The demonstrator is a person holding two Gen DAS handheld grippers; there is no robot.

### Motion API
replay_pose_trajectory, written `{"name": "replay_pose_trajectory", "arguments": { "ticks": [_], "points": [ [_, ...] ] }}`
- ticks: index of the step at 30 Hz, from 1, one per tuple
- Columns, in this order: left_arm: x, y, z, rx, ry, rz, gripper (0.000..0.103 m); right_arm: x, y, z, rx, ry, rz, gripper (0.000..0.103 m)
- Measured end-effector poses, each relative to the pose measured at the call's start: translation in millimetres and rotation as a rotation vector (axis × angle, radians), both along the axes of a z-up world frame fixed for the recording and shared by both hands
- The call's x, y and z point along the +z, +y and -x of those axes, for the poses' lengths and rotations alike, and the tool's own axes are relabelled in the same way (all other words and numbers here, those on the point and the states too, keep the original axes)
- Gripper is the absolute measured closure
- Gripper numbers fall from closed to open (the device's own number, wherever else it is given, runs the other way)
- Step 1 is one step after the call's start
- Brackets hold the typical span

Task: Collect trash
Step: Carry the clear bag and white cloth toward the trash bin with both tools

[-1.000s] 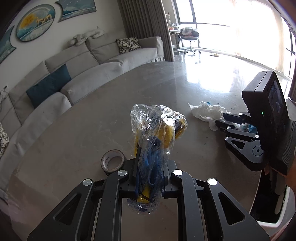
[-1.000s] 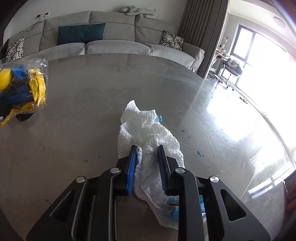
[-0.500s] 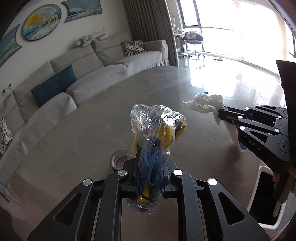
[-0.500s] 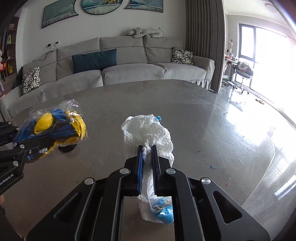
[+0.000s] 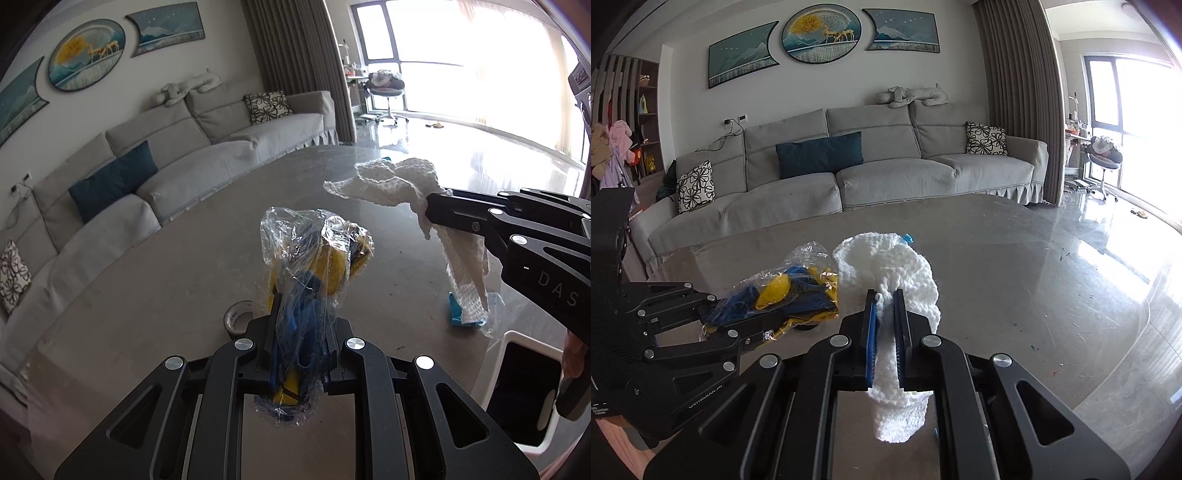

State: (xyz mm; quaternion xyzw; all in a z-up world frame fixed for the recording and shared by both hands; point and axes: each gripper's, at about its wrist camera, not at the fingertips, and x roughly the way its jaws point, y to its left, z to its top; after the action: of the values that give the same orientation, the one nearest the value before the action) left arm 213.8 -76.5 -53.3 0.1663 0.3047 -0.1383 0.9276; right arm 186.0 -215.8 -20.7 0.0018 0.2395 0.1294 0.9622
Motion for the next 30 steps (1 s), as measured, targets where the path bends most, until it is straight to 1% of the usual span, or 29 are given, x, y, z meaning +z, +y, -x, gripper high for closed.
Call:
{"name": "replay_pose_trajectory", "arguments": {
  "ticks": [4, 9, 15, 19, 22, 25, 30],
  "points": [
    [6, 2, 9, -0.005, -0.01, 0.006, 0.086, 11, 3, 13, 0.014, -0.036, 0.003, 0.094],
    [11, 1, 24, -0.012, -0.016, 0.031, 0.085, 22, 5, 31, 0.017, -0.068, 0.013, 0.094],
    [15, -8, 45, -0.048, -0.029, 0.053, 0.085, 24, 1, 59, 0.003, -0.085, 0.046, 0.094],
    [15, -22, 66, -0.088, -0.047, 0.051, 0.085, 22, -7, 79, -0.034, -0.099, 0.073, 0.094],
    [13, -37, 81, -0.122, -0.051, 0.05, 0.085, 21, -17, 95, -0.062, -0.108, 0.068, 0.094],
    [8, -53, 94, -0.154, -0.037, 0.06, 0.085, 18, -29, 112, -0.106, -0.11, 0.077, 0.094],
    [1, -82, 117, -0.214, -0.027, 0.077, 0.085, 6, -58, 141, -0.198, -0.088, 0.057, 0.094]
  ]
}}
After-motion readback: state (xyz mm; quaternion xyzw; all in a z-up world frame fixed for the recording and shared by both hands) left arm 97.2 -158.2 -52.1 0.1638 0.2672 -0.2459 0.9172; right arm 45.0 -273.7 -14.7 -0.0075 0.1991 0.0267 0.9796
